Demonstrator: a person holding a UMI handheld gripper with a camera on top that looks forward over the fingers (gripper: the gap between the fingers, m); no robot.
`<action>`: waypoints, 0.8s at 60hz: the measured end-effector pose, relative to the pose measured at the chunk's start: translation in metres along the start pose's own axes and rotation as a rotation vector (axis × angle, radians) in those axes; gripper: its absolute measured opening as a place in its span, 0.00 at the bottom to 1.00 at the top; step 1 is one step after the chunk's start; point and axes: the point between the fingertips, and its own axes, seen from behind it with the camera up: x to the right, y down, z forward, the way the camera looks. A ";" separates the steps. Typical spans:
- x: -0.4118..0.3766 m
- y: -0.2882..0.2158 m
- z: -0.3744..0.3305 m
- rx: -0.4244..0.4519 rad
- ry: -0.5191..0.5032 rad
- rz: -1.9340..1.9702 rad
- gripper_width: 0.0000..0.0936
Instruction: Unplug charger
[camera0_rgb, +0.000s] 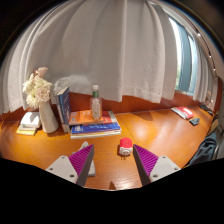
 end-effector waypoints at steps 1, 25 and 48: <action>-0.009 -0.004 -0.009 0.014 -0.005 0.004 0.82; -0.244 0.035 -0.207 0.119 -0.260 -0.090 0.85; -0.301 0.086 -0.263 0.073 -0.328 -0.120 0.85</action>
